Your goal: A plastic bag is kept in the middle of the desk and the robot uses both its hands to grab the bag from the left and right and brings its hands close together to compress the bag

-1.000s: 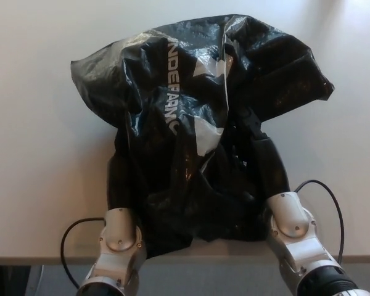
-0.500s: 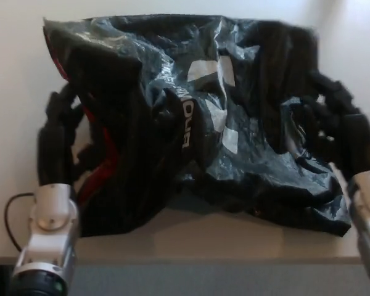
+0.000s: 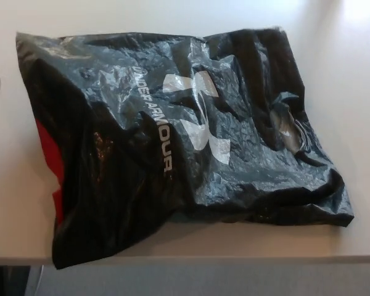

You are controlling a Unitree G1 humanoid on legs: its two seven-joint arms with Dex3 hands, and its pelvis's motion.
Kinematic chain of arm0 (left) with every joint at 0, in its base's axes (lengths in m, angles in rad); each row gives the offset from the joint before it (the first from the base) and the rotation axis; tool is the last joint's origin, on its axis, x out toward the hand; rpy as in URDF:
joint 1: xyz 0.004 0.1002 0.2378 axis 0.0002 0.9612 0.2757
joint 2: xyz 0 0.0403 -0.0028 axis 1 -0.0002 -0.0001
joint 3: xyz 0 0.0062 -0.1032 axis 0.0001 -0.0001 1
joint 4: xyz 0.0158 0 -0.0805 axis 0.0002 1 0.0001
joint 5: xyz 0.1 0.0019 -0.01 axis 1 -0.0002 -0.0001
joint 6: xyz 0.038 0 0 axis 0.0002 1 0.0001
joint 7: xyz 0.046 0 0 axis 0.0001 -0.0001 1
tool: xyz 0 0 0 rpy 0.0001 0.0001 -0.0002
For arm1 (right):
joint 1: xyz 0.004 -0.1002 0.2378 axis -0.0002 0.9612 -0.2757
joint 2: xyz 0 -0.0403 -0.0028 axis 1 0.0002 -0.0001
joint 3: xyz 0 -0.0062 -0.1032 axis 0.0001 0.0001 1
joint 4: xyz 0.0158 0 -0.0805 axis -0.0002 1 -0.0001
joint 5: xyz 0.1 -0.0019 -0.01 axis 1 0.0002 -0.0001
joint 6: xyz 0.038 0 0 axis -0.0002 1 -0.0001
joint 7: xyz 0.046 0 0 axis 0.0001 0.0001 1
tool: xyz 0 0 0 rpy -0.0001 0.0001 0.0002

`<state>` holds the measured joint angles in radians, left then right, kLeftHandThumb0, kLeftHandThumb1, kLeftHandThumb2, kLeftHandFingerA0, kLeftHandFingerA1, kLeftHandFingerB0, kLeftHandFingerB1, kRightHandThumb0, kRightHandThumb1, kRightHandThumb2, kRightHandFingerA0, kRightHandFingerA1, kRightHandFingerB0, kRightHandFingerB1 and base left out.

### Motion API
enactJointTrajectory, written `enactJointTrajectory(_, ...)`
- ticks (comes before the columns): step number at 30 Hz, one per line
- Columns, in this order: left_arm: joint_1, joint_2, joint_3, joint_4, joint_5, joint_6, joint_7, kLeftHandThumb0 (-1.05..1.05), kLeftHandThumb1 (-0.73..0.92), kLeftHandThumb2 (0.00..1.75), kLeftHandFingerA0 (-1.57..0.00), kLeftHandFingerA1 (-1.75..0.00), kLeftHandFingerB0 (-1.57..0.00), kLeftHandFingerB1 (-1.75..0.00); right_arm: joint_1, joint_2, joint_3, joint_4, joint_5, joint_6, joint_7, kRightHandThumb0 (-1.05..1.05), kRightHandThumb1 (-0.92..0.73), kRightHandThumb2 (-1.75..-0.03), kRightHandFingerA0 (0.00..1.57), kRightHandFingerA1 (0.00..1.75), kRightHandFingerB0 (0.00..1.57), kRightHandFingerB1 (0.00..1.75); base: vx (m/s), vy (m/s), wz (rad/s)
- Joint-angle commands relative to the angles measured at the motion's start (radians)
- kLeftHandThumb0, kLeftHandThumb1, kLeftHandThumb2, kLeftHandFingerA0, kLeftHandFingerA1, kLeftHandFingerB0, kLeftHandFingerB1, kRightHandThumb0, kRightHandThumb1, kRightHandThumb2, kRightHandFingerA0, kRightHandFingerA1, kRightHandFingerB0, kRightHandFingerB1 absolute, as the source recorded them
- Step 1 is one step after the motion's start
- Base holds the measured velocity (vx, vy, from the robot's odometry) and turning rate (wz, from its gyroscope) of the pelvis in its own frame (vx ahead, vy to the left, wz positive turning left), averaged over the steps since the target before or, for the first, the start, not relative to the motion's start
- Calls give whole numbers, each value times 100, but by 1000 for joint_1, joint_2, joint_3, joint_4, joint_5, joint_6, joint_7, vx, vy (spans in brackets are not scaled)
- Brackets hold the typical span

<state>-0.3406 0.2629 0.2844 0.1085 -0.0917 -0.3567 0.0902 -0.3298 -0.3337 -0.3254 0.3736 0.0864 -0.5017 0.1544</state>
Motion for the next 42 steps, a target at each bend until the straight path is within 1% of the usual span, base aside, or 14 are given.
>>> enactJointTrajectory(1, 266, 113, 157, -524, -175, 116, -103, -75, 92, 74, -25, -43, -21, -32, 340, -65, -169, -570, 145, 27, 42, -86, -92, -70, 14, 31, 15, 26, 0, 0, 0)
enactJointTrajectory(8, 670, -27, 263, -649, -171, -165, -157, -70, 92, 74, -33, -36, -25, -30, 749, 50, -203, -716, 347, -193, 171, -37, -51, -110, 2, 50, 0, 49, 0, 0, 0)
enactJointTrajectory(9, 715, -39, 263, -637, -174, -215, -175, -71, 78, 110, -24, -48, -17, -44, 812, 79, -183, -713, 339, -227, 178, -83, -73, -109, 16, 50, 0, 37, 0, 0, 0)
enactJointTrajectory(13, 887, -94, 219, -575, -197, -353, -236, -72, 92, 71, -31, -38, -26, -29, 974, 140, -76, -648, 312, -360, 224, -70, -84, -66, 11, 34, 11, 25, 0, 0, 0)
enactJointTrajectory(14, 938, -119, 201, -555, -191, -389, -243, -71, 92, 71, -31, -39, -24, -29, 1008, 149, -39, -619, 313, -380, 245, -82, -66, -101, 0, 40, 14, 34, 0, 0, 0)
enactJointTrajectory(15, 975, -142, 173, -517, -190, -425, -250, -70, 77, 102, -23, -47, -19, -43, 1029, 161, -2, -579, 288, -389, 251, -72, -82, -65, 11, 29, 14, 25, 0, 0, 0)
enactJointTrajectory(23, 1054, -193, 121, -303, -266, -389, -311, -74, 90, 67, -32, -33, -27, -30, 1005, 179, 90, -263, 169, -480, 272, -74, -86, -66, 6, 28, 7, 24, 0, 0, 0)
enactJointTrajectory(24, 1055, -191, 122, -261, -271, -397, -323, -73, 92, 68, -27, -34, -22, -29, 1009, 179, 95, -249, 168, -453, 272, -83, -68, -105, 0, 30, 12, 27, 0, 0, 0)
enactJointTrajectory(25, 1060, -184, 122, -240, -269, -400, -335, -76, 91, 71, -24, -34, -18, -28, 1002, 179, 98, -223, 176, -452, 278, -75, -85, -69, 4, 27, 7, 23, 0, 0, 0)
enactJointTrajectory(29, 1034, -157, 121, -86, -348, -406, -447, -69, 92, 68, -25, -33, -16, -27, 968, 161, 98, -180, 160, -427, 262, -75, -68, -103, 2, 36, 5, 33, 0, 0, 0)
enactJointTrajectory(31, 998, -158, 123, 0, -394, -405, -502, -65, 91, 67, -23, -32, -16, -26, 936, 128, 92, -127, 120, -464, 263, -76, -67, -102, 2, 37, 6, 33, 0, 0, 0)
enactJointTrajectory(32, 992, -153, 114, -15, -385, -382, -493, -33, 58, 113, 0, -47, 0, -48, 907, 121, 90, -115, 121, -462, 263, -75, -86, -68, 5, 27, 10, 25, 0, 0, 0)
enactJointTrajectory(35, 959, -149, 115, 9, -327, -417, -459, -70, 92, 69, -23, -32, -17, -27, 898, 112, 96, -147, 140, -420, 265, -71, -86, -68, 3, 26, 7, 25, 0, 0, 0)
enactJointTrajectory(42, 887, -164, 135, 42, -273, -460, -412, -72, 77, 100, -17, -43, -15, -40, 863, 100, 96, -187, 122, -384, 242, -65, -91, -70, 4, 26, 8, 24, 0, 0, 0)
